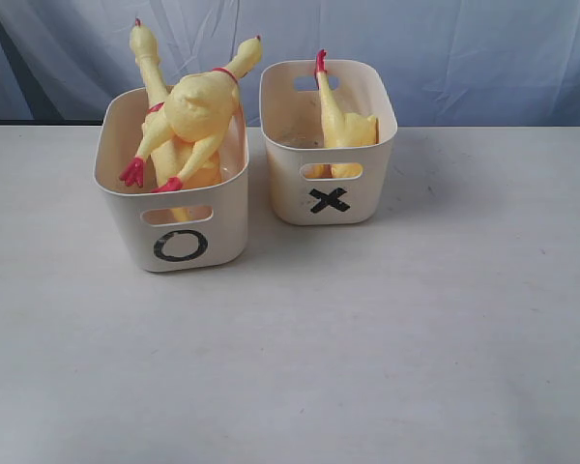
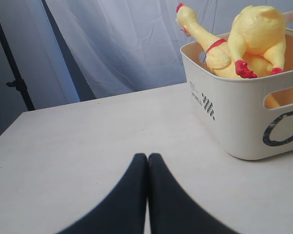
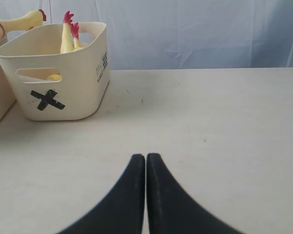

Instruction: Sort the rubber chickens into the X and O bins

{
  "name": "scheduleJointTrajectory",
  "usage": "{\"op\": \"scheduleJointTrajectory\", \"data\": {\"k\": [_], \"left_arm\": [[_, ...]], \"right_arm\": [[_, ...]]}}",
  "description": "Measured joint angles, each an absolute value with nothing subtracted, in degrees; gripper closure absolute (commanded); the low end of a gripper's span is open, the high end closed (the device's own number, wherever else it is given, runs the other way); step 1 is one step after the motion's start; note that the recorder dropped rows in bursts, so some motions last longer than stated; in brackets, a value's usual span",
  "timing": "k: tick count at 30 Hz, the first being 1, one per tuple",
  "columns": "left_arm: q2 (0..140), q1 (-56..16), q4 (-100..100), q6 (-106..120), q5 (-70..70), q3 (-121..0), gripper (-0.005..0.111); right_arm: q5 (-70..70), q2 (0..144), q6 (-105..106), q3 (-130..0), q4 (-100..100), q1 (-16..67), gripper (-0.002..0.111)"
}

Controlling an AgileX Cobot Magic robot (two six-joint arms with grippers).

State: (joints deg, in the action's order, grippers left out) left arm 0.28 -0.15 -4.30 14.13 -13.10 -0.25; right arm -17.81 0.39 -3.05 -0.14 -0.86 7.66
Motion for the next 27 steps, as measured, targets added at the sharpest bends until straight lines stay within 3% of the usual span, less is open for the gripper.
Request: {"op": "scheduleJointTrajectory", "data": {"k": [27], "left_arm": [[0.28,0.41,-4.17,14.13,-13.10,-0.25,0.107]], "right_arm": [[-17.81,0.39,-3.19,-0.14,-0.86,7.66,0.107]]}}
